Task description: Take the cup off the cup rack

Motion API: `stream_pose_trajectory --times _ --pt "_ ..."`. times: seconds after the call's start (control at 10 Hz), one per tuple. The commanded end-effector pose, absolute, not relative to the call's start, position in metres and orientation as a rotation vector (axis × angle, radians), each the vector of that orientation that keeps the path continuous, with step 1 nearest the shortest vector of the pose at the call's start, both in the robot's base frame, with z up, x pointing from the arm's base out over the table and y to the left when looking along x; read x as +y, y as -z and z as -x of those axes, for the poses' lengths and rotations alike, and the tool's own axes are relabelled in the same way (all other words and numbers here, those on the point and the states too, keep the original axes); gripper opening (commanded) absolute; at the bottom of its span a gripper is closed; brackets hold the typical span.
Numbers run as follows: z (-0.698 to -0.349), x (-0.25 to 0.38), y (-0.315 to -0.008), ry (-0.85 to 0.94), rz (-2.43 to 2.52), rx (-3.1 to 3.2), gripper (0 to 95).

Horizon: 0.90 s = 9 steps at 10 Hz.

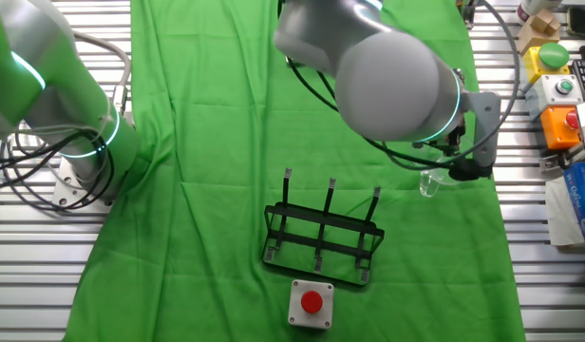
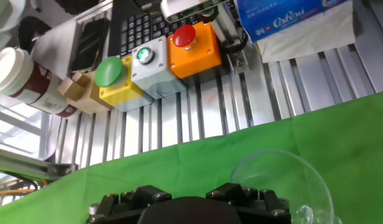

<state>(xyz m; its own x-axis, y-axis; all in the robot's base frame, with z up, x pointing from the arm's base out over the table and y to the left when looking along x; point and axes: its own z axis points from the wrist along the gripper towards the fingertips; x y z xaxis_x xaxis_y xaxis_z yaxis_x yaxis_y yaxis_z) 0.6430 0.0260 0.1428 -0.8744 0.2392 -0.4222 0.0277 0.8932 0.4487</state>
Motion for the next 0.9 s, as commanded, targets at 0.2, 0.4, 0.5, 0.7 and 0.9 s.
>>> stream_pose_trajectory --times 0.2,0.4,0.5,0.7,0.9 --pt "-0.6428 0.0256 -0.1413 -0.548 -0.136 2.613 76.0" --pt "-0.6429 0.0255 -0.141 -0.529 -0.124 2.629 76.0" --pt "-0.6432 0.0251 -0.14 -0.478 -0.114 2.659 76.0" --pt "-0.6433 0.025 -0.14 -0.451 -0.115 2.679 76.0" --pt "-0.6433 0.0249 -0.1397 -0.399 -0.112 2.7 76.0"
